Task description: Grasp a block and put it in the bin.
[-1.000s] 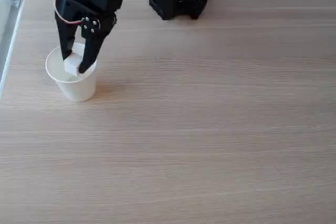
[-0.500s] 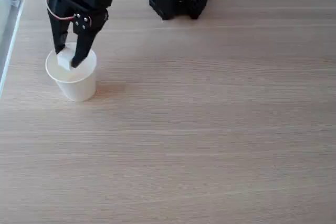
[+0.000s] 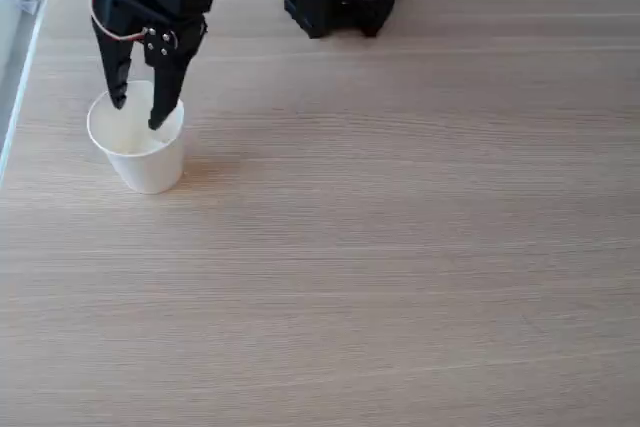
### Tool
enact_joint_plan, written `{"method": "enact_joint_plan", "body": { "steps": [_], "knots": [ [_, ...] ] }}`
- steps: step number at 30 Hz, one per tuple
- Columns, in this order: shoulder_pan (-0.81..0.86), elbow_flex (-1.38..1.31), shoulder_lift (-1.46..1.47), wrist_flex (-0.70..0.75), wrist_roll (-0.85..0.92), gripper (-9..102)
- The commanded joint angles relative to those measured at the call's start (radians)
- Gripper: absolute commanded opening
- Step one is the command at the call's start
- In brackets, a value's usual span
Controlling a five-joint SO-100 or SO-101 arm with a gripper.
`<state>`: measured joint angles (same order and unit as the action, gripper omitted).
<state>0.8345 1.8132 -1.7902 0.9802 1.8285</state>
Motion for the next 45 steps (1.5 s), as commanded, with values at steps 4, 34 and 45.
{"method": "enact_joint_plan", "body": {
  "steps": [4, 34, 45],
  "knots": [
    [-0.021, -0.003, -0.046, -0.026, 0.006, 19],
    [-0.718, 0.621, -0.801, -0.052, -0.17, 0],
    [-0.861, 0.965, -1.169, 0.071, -0.091, 0]
  ]
}}
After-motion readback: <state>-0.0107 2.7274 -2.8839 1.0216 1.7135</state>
